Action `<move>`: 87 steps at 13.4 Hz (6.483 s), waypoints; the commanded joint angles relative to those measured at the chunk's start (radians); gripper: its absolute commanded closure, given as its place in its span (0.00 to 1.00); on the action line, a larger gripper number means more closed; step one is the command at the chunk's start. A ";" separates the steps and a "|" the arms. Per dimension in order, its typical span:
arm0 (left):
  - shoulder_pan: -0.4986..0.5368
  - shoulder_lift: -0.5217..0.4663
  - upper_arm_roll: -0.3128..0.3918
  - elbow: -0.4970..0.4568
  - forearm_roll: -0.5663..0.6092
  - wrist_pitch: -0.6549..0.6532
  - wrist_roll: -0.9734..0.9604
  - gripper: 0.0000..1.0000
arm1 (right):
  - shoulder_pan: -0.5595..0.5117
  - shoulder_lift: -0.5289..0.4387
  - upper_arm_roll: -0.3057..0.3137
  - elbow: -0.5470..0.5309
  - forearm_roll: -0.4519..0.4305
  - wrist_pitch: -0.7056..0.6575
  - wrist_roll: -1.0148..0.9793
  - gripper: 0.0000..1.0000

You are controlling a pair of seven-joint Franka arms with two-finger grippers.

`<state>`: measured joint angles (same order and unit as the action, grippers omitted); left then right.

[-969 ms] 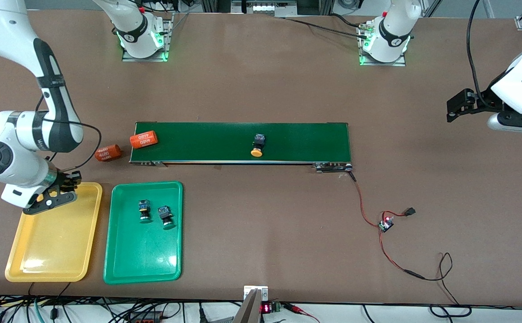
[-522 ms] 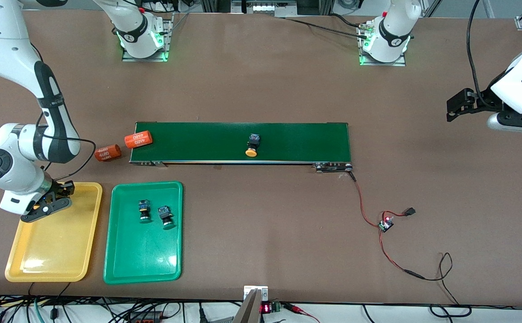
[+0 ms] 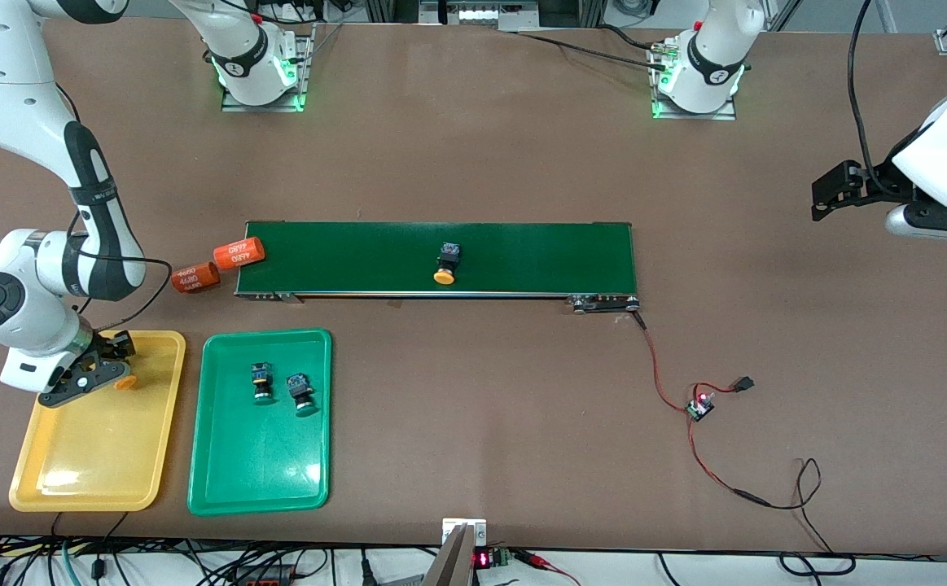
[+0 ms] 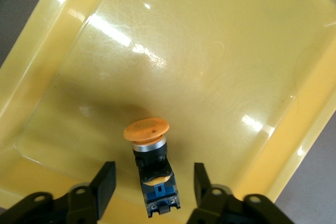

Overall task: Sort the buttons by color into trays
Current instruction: 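Open the right gripper to release the yellow button in the tray, then move the right gripper back and grasp the second yellow button, then carry the second yellow button with the right gripper to the yellow tray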

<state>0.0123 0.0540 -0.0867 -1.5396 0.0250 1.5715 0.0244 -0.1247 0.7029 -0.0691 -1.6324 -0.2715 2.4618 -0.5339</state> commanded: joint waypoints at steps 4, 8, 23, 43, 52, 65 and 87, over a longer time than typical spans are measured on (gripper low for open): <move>0.008 0.003 -0.001 0.024 -0.014 -0.022 0.014 0.00 | 0.032 -0.052 0.002 0.002 0.150 -0.119 -0.025 0.00; 0.008 0.003 -0.001 0.024 -0.014 -0.022 0.014 0.00 | 0.091 -0.176 0.003 -0.017 0.293 -0.392 0.087 0.00; 0.008 0.003 0.001 0.024 -0.016 -0.030 0.019 0.00 | 0.295 -0.480 0.274 -0.381 0.290 -0.301 0.907 0.00; 0.009 0.003 0.005 0.024 -0.014 -0.044 0.023 0.00 | 0.408 -0.320 0.362 -0.417 0.241 -0.061 1.238 0.00; 0.008 0.003 0.005 0.024 -0.016 -0.044 0.023 0.00 | 0.375 -0.307 0.339 -0.417 0.222 -0.049 1.135 0.56; 0.009 0.003 0.002 0.024 -0.016 -0.045 0.022 0.00 | 0.240 -0.326 0.267 -0.083 0.242 -0.434 0.754 0.94; 0.011 0.003 0.008 0.024 -0.016 -0.051 0.025 0.00 | -0.050 0.003 0.071 0.023 0.072 -0.037 0.031 0.92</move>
<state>0.0155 0.0540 -0.0806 -1.5388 0.0250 1.5448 0.0256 -0.1619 0.6832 0.0035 -1.6379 -0.1846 2.3947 -0.4620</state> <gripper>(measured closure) 0.000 0.595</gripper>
